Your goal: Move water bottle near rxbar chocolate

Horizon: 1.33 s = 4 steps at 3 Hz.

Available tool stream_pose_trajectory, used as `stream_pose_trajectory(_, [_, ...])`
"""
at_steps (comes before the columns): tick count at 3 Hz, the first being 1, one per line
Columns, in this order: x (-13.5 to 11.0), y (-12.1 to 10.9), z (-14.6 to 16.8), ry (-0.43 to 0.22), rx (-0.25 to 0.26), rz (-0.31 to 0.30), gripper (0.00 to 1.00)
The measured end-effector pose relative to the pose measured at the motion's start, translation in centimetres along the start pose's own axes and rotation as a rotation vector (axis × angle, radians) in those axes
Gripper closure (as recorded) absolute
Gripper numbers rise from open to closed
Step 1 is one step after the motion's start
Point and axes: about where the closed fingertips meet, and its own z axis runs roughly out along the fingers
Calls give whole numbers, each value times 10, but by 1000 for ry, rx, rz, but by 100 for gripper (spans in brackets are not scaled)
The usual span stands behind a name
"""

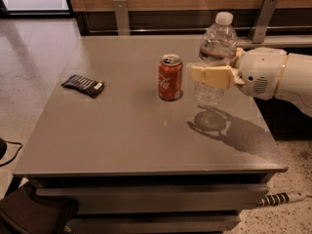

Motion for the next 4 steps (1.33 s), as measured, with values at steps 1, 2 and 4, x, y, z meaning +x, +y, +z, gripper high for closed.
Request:
stream_pose_trajectory(1, [-21, 60, 21, -35, -10, -7, 100])
stream_pose_trajectory(2, [-32, 101, 47, -73, -56, -13, 100])
stream_pose_trajectory(4, [-12, 92, 144, 34, -74, -132, 100])
